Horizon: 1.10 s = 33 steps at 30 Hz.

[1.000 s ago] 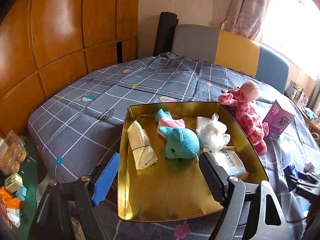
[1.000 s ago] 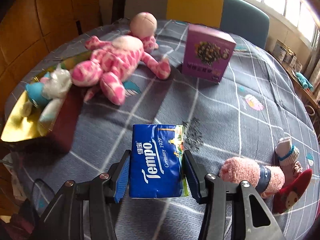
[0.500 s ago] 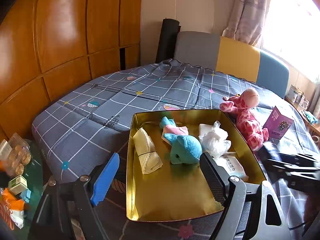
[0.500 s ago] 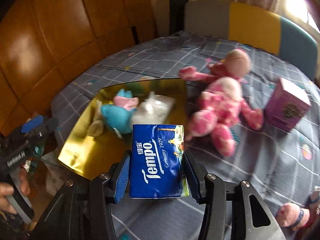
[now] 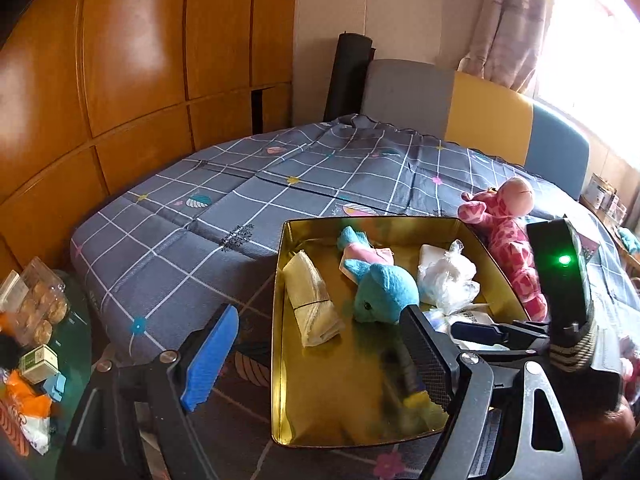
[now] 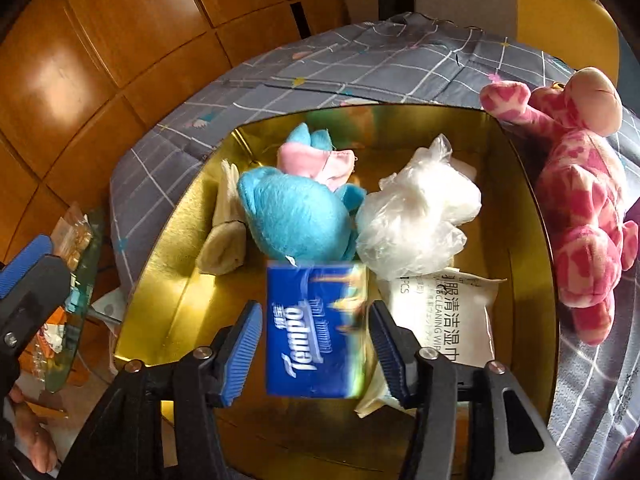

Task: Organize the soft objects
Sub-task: 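Carry the Tempo pack into the gold tray and open the right tool, then move both tools back toward the pink towel and socks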

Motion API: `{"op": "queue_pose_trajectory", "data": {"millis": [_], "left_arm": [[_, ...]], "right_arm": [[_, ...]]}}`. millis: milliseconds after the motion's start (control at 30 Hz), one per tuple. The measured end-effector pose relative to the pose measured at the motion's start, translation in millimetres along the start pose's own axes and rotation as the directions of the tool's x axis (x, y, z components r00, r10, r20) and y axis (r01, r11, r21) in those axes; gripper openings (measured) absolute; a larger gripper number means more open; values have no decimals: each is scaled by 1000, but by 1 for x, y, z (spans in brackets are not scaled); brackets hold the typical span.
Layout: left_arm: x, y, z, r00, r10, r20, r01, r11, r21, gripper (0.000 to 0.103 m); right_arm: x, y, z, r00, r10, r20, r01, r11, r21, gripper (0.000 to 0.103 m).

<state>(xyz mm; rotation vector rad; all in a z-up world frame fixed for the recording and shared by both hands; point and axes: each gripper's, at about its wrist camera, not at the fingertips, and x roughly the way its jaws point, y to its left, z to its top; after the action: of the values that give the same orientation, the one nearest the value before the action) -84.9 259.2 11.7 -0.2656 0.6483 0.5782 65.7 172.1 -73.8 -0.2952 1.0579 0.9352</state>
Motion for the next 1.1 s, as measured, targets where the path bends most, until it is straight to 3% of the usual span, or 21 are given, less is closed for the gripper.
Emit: {"op": "queue_pose_trajectory", "data": {"millis": [200,433,800,967,1100], "left_arm": [[-2,-3,0,1000,4,7,-4,1000,14,83],[-9,-10,0,1000,0,28,-1,999,39,83],[-18,-25,-2,999,-22,32,19,997,80,84],[-18,-40,-2,998,-66,14,64,991,114,84],[-18,-64,1,993,-117,10,114,980,164,84]], "right_arm": [[-26,-5,-6,997,0,74,-1,1000,12,65],[-63,-19,-23,985,-81,153,77,996,36,65],[-117,-61,-64,963,-180,202,166,983,85,65],[-157,-110,-94,937,-279,208,240,951,195,65],[-203,-156,-125,892,-396,217,317,891,325,65]]}}
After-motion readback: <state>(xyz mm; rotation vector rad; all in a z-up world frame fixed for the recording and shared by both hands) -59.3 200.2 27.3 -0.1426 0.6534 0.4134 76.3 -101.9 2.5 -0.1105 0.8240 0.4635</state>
